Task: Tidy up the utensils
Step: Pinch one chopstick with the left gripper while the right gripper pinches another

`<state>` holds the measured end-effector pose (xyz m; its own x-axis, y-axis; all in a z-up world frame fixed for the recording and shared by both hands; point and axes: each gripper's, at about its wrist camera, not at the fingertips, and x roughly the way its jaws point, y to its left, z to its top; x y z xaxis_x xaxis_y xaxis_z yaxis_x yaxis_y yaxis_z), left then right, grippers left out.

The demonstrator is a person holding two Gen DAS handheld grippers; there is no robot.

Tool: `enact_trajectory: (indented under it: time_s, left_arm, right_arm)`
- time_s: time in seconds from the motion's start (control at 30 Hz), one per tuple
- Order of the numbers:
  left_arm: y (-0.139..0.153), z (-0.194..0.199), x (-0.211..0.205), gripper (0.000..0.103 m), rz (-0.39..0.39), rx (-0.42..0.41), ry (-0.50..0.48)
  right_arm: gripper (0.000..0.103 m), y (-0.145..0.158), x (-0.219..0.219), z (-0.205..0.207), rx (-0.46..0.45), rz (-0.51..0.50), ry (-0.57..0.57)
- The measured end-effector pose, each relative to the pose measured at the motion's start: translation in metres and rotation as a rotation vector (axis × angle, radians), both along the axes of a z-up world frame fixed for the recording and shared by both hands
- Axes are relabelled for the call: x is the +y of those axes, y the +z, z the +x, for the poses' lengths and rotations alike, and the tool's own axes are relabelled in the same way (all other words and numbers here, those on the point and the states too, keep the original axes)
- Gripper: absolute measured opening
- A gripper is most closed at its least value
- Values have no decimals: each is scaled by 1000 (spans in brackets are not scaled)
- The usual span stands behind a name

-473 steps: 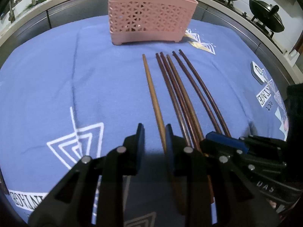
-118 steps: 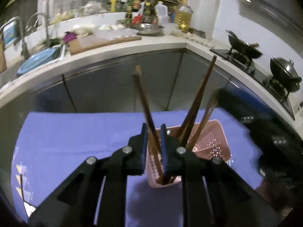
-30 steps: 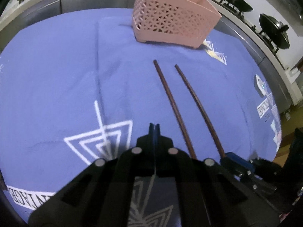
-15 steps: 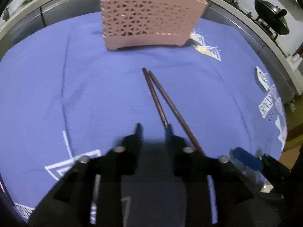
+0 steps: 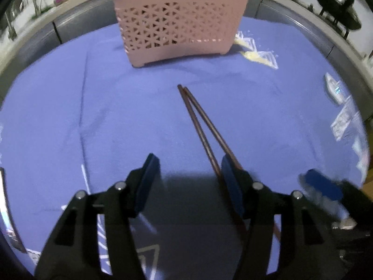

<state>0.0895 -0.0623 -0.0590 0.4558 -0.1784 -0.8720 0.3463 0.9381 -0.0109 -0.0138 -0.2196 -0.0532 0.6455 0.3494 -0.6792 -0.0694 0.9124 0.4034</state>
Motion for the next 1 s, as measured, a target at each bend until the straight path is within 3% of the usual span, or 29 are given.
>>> enact_trajectory:
  time_s: [0.1, 0.17, 0.3, 0.4, 0.7, 0.83, 1.0]
  left_arm:
    - [-2, -6, -9, 56, 68, -41, -2]
    - [-1, -9, -12, 50, 74, -48, -8]
    - [2, -14, -11, 12, 44, -28, -50]
    - [3, -16, 7, 6, -3, -3, -56]
    - [5, -6, 64, 6, -130, 92, 20]
    - [6, 12, 54, 6, -109, 80, 15]
    - [7, 42, 41, 6, -74, 64, -1]
  right_arm:
    - [49, -1, -2, 0, 1, -1, -5]
    - [49, -1, -2, 1, 3, -5, -4]
    - [50, 6, 3, 9, -14, -50, 19]
    - [49, 13, 7, 20, -30, -86, 41]
    - [49, 16, 49, 69, -16, -234, 205]
    - [47, 6, 67, 102, 46, -304, 260]
    - [36, 3, 80, 135, 89, -377, 300]
